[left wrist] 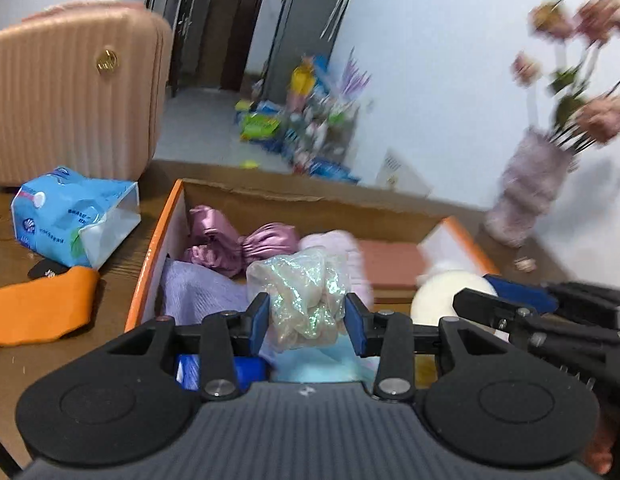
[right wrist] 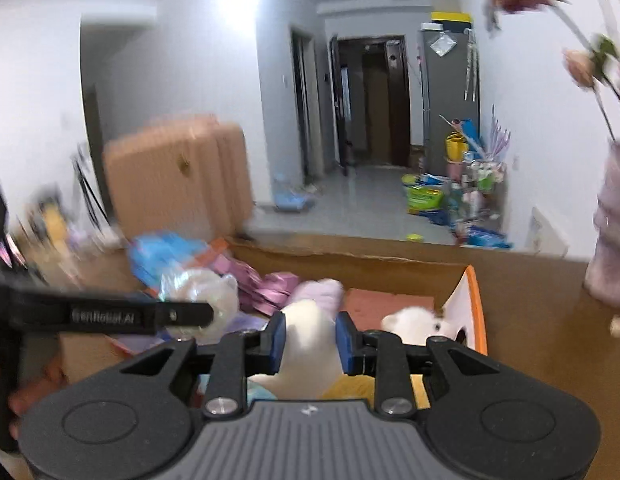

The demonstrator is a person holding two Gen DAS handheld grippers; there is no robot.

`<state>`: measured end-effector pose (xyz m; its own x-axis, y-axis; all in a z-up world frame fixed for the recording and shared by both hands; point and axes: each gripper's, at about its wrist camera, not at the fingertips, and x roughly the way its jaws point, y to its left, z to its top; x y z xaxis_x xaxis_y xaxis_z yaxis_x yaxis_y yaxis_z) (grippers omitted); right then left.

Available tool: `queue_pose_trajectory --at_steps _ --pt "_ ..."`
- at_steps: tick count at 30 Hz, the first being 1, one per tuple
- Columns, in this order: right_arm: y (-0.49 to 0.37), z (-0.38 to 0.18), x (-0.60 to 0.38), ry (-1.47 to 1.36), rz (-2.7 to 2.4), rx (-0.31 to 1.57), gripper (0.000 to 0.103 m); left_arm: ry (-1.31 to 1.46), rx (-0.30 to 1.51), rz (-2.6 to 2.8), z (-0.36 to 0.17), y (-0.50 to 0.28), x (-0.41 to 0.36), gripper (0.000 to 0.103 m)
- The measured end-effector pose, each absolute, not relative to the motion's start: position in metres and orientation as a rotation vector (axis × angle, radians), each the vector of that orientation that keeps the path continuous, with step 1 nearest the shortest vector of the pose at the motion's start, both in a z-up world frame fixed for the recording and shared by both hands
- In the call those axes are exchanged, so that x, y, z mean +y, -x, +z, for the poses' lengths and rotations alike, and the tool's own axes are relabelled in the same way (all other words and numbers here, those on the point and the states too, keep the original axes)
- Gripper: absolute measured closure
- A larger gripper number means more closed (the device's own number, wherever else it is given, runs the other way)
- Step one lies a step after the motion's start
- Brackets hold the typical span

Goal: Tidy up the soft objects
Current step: 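Carry the sparkly bag and white cylinder into the box and open both grippers, then withdraw both grippers from the box toward the white sponge wedge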

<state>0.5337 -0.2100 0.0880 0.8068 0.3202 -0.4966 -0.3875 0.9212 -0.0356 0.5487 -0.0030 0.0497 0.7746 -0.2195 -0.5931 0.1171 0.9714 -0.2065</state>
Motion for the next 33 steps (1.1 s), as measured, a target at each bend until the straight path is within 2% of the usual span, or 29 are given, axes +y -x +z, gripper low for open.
queue_pose_trajectory --at_steps 5,11,13,15,16,17,19,20,25,28,33 --pt "-0.551 0.050 -0.160 0.358 0.388 0.556 0.077 0.117 0.733 -0.188 0.022 -0.582 -0.006 0.060" --pt "-0.577 0.044 -0.169 0.239 0.454 0.685 0.079 0.156 0.758 -0.198 0.008 -0.588 -0.001 0.059" --pt "-0.580 0.044 -0.170 0.224 0.449 0.699 0.078 0.165 0.756 -0.199 0.009 -0.588 0.000 0.053" --pt "-0.582 0.042 -0.171 0.205 0.446 0.689 0.074 0.169 0.758 -0.206 0.013 -0.587 0.001 0.035" --pt "-0.581 0.043 -0.172 0.202 0.444 0.683 0.074 0.172 0.752 -0.206 0.017 -0.584 0.000 0.033" --pt "-0.579 0.046 -0.176 0.194 0.433 0.681 0.071 0.174 0.746 -0.207 0.021 -0.581 0.000 0.032" --pt "-0.577 0.058 -0.184 0.138 0.415 0.691 0.049 0.157 0.729 -0.197 0.034 -0.570 0.001 0.031" --pt "-0.572 0.065 -0.189 0.113 0.421 0.679 0.046 0.149 0.716 -0.191 0.041 -0.564 0.001 0.029" --pt "-0.531 0.117 -0.216 0.101 0.397 0.567 0.047 0.125 0.622 -0.181 0.093 -0.523 0.005 0.028" --pt "-0.503 0.148 -0.239 0.080 0.397 0.511 0.047 0.108 0.550 -0.178 0.124 -0.488 0.005 0.024" --pt "-0.451 0.183 -0.273 0.067 0.372 0.433 0.047 0.068 0.483 -0.173 0.155 -0.440 -0.005 0.024"
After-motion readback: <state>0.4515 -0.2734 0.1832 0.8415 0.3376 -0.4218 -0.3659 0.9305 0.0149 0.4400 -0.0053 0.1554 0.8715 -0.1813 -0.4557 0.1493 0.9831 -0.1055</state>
